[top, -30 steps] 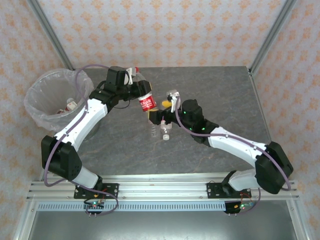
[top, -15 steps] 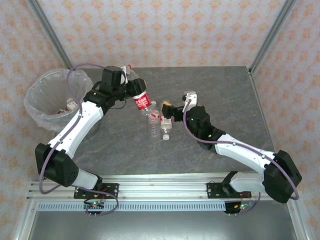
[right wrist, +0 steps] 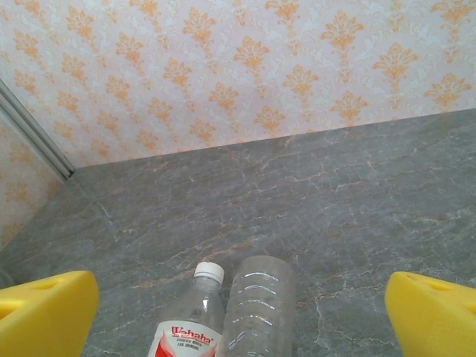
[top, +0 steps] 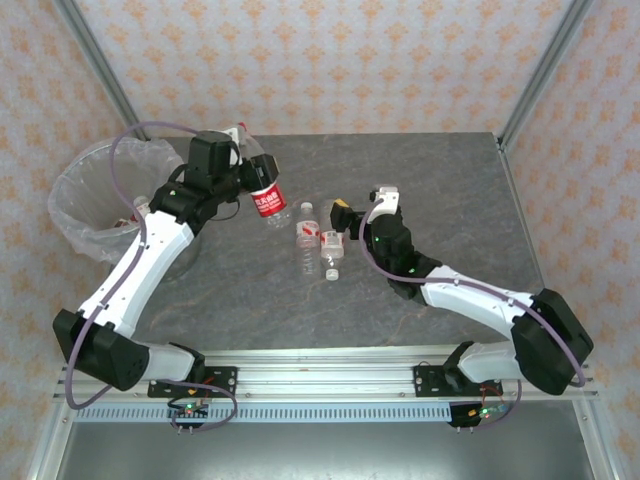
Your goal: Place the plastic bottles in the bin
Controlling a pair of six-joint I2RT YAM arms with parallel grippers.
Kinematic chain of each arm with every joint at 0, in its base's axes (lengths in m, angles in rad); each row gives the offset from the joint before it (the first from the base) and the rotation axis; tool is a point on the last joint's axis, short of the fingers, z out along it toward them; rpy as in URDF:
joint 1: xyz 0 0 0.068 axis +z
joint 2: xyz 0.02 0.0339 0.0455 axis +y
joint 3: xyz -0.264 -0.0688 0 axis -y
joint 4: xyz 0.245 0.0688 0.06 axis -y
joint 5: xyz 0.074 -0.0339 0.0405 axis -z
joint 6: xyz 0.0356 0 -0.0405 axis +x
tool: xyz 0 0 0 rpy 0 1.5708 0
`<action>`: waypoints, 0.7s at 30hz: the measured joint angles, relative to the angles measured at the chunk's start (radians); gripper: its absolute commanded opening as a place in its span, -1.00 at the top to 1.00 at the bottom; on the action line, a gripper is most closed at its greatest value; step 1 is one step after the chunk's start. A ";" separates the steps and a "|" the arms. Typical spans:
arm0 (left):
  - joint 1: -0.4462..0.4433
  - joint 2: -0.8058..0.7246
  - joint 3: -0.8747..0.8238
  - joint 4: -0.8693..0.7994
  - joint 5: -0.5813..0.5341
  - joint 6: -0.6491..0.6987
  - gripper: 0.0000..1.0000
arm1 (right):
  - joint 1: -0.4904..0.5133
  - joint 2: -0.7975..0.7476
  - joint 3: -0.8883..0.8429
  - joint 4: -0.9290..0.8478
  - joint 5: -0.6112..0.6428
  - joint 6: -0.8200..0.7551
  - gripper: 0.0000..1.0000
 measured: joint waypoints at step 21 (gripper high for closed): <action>0.006 -0.095 0.213 -0.134 -0.272 0.125 -0.16 | 0.000 0.022 0.024 0.002 -0.005 0.011 -0.99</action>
